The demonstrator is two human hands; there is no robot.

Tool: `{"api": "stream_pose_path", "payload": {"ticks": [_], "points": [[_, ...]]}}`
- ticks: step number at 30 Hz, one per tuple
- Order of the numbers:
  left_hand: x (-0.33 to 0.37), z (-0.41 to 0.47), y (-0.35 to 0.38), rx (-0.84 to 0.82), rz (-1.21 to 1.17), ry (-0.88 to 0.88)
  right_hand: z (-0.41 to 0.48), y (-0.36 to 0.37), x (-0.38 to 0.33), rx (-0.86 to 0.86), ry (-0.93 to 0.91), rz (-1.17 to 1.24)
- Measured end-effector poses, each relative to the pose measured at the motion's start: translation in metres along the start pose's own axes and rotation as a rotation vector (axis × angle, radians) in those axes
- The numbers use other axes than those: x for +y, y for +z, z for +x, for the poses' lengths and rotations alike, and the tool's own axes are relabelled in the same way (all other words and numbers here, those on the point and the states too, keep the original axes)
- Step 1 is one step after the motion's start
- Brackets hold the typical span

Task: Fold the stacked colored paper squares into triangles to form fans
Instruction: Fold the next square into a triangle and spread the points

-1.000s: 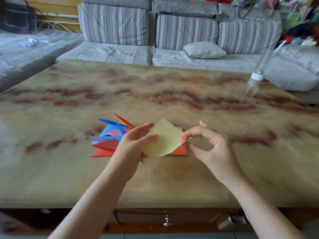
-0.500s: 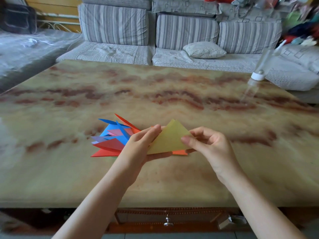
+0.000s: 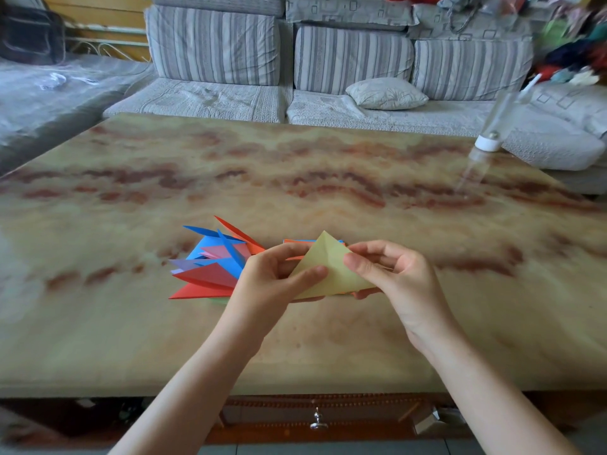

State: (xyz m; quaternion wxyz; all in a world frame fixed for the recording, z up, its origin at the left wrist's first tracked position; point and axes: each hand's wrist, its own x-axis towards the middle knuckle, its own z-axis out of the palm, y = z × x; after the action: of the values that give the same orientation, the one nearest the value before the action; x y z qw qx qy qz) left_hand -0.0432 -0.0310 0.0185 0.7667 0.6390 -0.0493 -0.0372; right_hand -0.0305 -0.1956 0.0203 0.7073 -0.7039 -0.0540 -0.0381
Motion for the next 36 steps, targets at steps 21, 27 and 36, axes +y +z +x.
{"api": "stream_pose_path", "payload": {"ticks": [21, 27, 36], "points": [[0.0004, -0.0037, 0.0025, -0.042, 0.187, -0.096, -0.0022, 0.0031, -0.0044, 0.053, -0.008, -0.005], [-0.0011, -0.0039, 0.0024, -0.016, 0.266, -0.085, -0.0017, 0.0016, -0.0022, 0.047, -0.022, -0.031], [-0.0007, -0.0050, 0.0090, 0.173, 0.098, -0.003, -0.0044, 0.0003, -0.0020, -0.063, 0.142, 0.022]]}}
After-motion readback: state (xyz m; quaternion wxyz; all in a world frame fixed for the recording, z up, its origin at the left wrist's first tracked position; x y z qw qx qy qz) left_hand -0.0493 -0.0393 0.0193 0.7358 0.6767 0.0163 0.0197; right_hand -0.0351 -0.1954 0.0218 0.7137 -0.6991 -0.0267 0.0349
